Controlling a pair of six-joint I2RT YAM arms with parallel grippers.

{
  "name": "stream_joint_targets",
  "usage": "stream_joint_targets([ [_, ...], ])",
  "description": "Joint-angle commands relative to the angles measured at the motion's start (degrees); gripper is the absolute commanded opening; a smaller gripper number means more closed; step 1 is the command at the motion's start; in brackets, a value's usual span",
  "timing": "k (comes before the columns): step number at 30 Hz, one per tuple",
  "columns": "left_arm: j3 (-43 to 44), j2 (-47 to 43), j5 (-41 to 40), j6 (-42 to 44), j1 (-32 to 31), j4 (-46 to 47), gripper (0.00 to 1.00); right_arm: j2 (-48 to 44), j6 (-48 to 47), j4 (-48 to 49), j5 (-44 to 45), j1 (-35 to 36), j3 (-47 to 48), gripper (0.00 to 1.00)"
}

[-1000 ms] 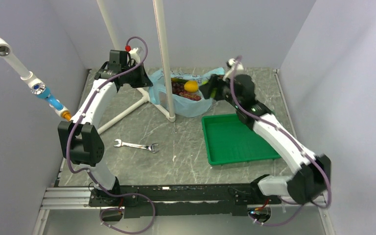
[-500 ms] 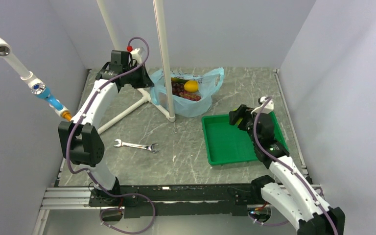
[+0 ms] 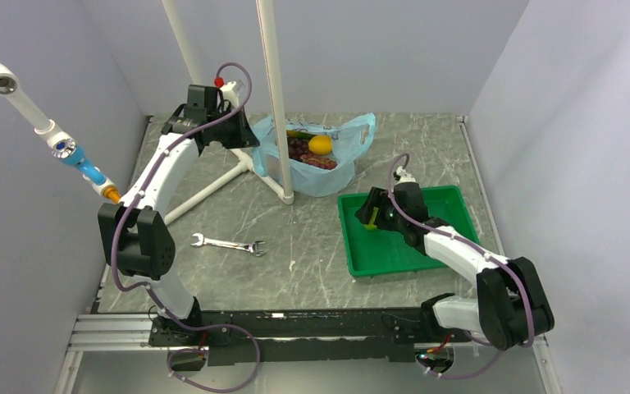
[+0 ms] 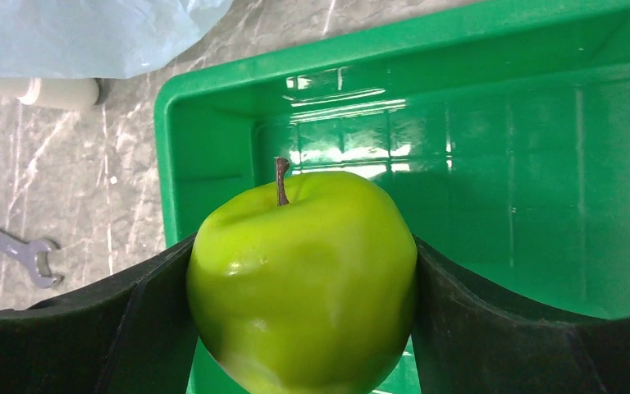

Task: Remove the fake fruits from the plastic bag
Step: Place the fake fruit in the bin.

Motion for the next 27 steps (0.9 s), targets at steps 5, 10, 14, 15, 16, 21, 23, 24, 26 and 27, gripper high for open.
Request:
stream_joint_targets([
  [5, 0.1, -2.6, 0.2, 0.7, -0.3, 1.5, 0.0, 0.3, 1.0, 6.2, -2.6, 0.1, 1.1, 0.61],
  [10, 0.1, -2.6, 0.1, 0.7, -0.3, 1.5, 0.0, -1.6, -0.9, 2.9, 0.3, 0.0, 2.7, 0.85],
  [14, 0.1, -2.6, 0.3, 0.6, -0.3, 1.6, 0.0, -4.5, -2.7, 0.1, 2.1, 0.0, 4.2, 0.92],
  [15, 0.1, -2.5, 0.3, 0.6, -0.3, 1.6, 0.0, -5.5, -3.0, -0.2, 2.3, 0.1, 4.4, 0.93],
  [16, 0.2, -2.5, 0.4, 0.6, -0.3, 1.6, 0.0, -6.3, -3.2, -0.4, 2.1, 0.0, 4.5, 0.93],
  [21, 0.0, -2.5, 0.3, 0.6, -0.3, 1.6, 0.0, -9.3, -4.1, -0.6, 0.9, 0.6, 4.8, 0.95],
  [23, 0.0, -2.6, 0.3, 0.6, -0.3, 1.7, 0.0, -10.9, -6.0, 0.7, -1.7, 1.7, 5.3, 0.93],
  [24, 0.0, -2.6, 0.3, 0.6, -0.4, 1.7, 0.0, -11.7, -7.0, 1.3, -3.5, 2.7, 5.7, 0.93],
  [26, 0.0, -2.4, 0.3, 0.6, -0.4, 1.6, 0.0, -13.0, -9.0, 3.5, -8.5, 4.9, 6.7, 0.93],
  [27, 0.0, -2.4, 0.3, 0.6, -0.4, 1.6, 0.0, -13.6, -9.3, 4.5, -10.3, 6.3, 7.3, 0.92],
])
